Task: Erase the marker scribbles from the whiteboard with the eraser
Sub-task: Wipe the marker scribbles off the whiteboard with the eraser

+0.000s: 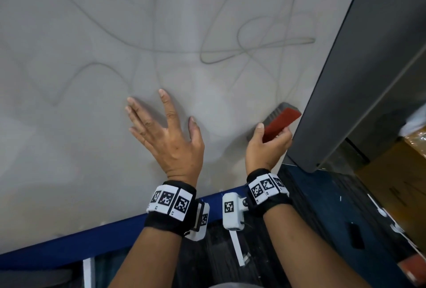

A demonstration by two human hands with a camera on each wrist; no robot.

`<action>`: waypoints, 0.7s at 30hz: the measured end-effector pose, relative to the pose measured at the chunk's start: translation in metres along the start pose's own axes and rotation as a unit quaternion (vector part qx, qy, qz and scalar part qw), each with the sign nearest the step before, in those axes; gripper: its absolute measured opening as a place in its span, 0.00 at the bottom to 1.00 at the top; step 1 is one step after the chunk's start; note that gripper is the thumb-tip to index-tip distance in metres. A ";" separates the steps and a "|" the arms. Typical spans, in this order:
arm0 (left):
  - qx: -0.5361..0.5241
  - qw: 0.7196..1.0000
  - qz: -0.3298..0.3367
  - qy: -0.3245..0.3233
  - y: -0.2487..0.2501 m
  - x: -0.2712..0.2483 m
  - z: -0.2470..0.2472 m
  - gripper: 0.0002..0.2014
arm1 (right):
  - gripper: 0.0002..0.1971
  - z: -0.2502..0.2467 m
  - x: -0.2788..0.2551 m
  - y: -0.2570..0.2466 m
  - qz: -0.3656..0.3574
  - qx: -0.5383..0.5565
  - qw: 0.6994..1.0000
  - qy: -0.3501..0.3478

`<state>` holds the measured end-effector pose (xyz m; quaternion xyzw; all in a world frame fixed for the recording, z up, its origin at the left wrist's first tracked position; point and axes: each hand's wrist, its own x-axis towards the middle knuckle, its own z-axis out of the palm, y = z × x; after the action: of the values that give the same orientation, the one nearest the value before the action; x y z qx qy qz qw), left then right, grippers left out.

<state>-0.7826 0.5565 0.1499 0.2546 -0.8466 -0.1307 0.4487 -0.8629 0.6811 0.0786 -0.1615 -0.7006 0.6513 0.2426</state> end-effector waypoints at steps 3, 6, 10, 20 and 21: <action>-0.004 1.000 0.003 0.001 0.001 0.000 0.002 0.38 | 0.31 0.001 -0.019 -0.015 -0.090 -0.008 0.993 -0.080; -0.005 1.000 0.005 0.001 0.000 -0.002 0.001 0.37 | 0.31 -0.002 -0.041 -0.010 -0.229 -0.085 0.952 -0.184; 0.017 1.000 0.017 -0.014 -0.007 -0.003 -0.001 0.35 | 0.32 -0.003 -0.025 0.005 -0.132 -0.065 0.982 -0.116; 0.067 0.995 0.068 -0.017 -0.027 -0.006 -0.006 0.36 | 0.31 0.019 -0.069 -0.016 -0.296 -0.097 0.931 -0.190; 0.068 0.995 0.073 -0.017 -0.029 -0.006 -0.006 0.35 | 0.31 0.015 -0.057 -0.011 -0.272 -0.095 0.942 -0.174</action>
<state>-0.7658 0.5358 0.1366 0.2198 -0.8774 -0.0443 0.4242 -0.8230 0.6368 0.0815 0.1285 -0.8076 0.5092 0.2682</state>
